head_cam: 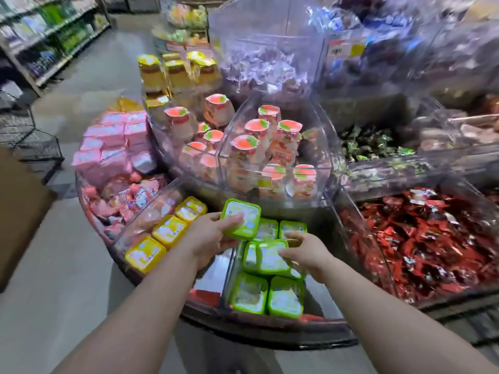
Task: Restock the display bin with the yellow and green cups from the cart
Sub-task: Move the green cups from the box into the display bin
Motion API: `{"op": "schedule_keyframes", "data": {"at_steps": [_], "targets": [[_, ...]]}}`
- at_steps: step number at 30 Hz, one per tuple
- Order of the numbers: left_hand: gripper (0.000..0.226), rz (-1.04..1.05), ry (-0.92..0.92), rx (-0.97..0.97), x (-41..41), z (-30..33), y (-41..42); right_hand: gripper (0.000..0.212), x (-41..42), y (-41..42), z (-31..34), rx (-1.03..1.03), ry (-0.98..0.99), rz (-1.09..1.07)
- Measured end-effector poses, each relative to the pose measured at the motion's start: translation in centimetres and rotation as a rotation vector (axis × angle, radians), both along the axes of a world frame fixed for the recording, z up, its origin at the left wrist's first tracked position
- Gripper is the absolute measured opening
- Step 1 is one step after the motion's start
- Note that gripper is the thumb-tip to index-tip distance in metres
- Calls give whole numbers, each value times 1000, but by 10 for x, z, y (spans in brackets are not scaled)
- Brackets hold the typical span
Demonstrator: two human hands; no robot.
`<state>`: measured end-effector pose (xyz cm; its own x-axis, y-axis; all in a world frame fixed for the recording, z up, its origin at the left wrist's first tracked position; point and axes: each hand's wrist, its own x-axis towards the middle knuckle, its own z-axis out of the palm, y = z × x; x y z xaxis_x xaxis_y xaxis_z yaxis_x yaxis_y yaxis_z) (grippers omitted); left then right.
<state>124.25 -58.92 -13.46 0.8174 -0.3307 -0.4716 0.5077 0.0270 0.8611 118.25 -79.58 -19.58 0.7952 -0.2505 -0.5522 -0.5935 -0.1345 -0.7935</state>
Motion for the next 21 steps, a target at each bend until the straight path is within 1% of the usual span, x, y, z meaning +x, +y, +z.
{"op": "schedule_keyframes", "data": {"at_steps": [1, 3, 5, 7, 12, 13, 16, 19, 21], "targets": [[9, 9, 6, -1, 0, -1, 2, 53, 2, 1, 0, -32, 6, -15], [11, 17, 10, -5, 3, 0, 7, 50, 3, 3, 0, -137, 60, 62], [12, 29, 1, -24, 4, 1, 10, 43, 6, 5, -1, -157, 83, 90], [12, 51, 6, -50, 3, 1, 12, 40, 12, 8, -4, -177, 67, 70], [9, 68, 17, -52, -5, 2, 21, 49, 37, 16, -16, -205, -31, -90], [10, 75, 20, -56, -6, 1, 23, 51, 42, 17, -20, -202, -47, -103], [12, 78, 33, -50, -8, -1, 27, 47, 45, 21, -27, -200, -79, -115], [22, 70, 39, -26, -7, -5, 24, 55, 36, 19, -26, -149, -104, -117], [25, 50, 45, -20, -6, -7, 17, 53, 29, 17, -18, -177, -128, -134]]}}
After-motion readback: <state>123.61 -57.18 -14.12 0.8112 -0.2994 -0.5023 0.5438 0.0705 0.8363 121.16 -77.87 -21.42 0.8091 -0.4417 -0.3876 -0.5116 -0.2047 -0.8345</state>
